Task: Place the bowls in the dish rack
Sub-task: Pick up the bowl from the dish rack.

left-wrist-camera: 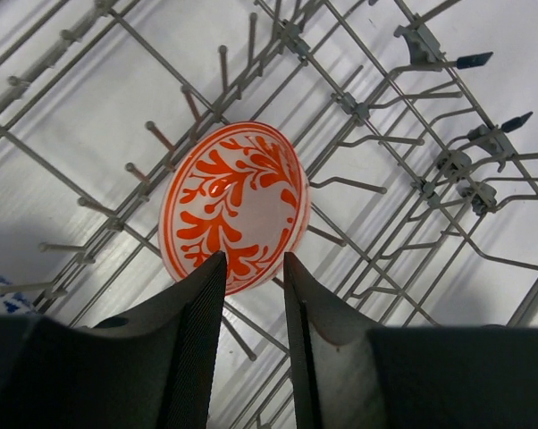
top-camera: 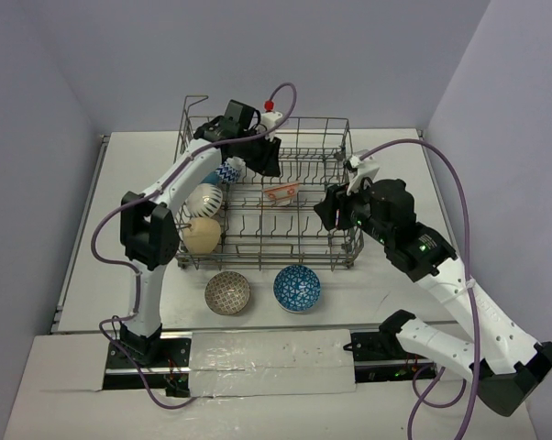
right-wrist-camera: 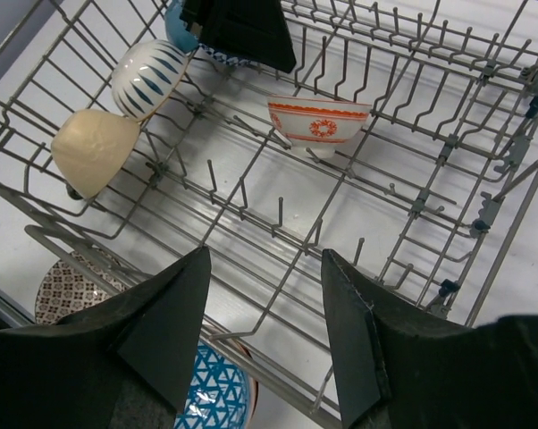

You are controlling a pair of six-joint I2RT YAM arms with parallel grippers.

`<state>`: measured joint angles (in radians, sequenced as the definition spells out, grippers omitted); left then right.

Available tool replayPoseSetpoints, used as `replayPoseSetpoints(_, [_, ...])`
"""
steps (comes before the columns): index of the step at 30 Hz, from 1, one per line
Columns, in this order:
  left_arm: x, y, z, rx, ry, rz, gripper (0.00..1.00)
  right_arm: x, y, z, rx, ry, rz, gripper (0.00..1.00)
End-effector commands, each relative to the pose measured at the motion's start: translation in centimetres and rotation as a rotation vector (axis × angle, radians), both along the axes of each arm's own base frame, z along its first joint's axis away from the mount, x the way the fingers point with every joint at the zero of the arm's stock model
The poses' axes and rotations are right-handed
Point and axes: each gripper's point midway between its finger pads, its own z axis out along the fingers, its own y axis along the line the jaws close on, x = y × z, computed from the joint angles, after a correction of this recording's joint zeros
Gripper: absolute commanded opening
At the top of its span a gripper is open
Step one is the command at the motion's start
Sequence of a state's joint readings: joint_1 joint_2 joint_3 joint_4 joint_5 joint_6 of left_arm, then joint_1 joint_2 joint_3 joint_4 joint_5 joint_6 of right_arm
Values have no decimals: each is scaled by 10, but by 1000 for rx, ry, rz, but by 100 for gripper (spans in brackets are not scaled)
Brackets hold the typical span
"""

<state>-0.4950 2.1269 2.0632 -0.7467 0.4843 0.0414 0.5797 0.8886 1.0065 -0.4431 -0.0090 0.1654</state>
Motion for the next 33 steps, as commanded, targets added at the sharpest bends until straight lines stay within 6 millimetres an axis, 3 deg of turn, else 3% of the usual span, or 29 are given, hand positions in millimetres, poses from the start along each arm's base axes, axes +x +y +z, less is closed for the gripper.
replayPoseSetpoints(1, [-7, -15, 5, -38, -20, -76, 38, 3, 5, 15, 47, -52, 10, 61])
replayPoseSetpoints(14, [-12, -17, -39, -3, 51, -129, 41, 5, 8, 9, 42, -44, 19, 63])
replayPoseSetpoints(23, [-16, -25, -46, -40, 82, -168, 41, 7, 9, 3, 30, -32, 22, 63])
replayPoseSetpoints(33, [-18, -29, -41, -63, 87, -176, 23, 9, 11, -1, 23, -21, 22, 63])
